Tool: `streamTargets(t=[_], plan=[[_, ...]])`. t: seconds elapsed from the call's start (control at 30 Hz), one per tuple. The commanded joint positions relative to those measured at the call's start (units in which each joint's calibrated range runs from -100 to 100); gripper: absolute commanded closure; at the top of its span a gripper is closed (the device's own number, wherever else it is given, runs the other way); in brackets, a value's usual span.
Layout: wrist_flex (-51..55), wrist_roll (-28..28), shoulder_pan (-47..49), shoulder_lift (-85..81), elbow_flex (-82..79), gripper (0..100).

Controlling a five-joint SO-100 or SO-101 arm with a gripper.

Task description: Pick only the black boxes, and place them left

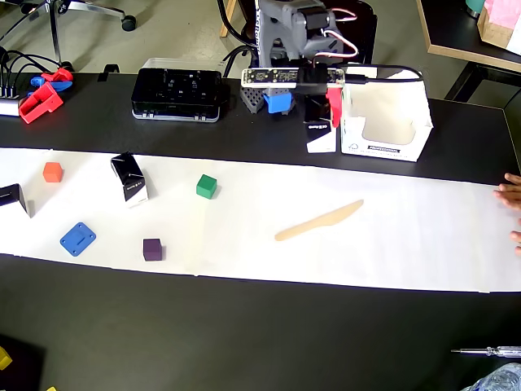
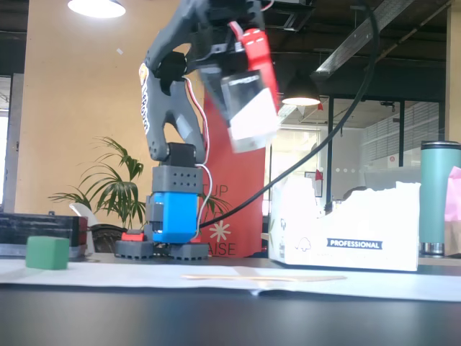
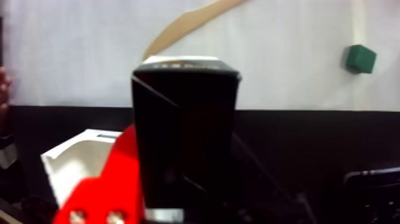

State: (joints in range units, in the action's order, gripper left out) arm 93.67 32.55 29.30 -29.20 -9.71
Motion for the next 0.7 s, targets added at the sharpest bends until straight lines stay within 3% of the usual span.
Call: streamTargets(t=[0.0, 0.43, 0.67], plan=[[0.5, -6.1, 11.5, -3.9, 8.2, 91], [0.4, -16.7, 38.6, -2.9, 9.2, 91], [0.4, -21.4, 49.6, 7.8, 11.8, 91]])
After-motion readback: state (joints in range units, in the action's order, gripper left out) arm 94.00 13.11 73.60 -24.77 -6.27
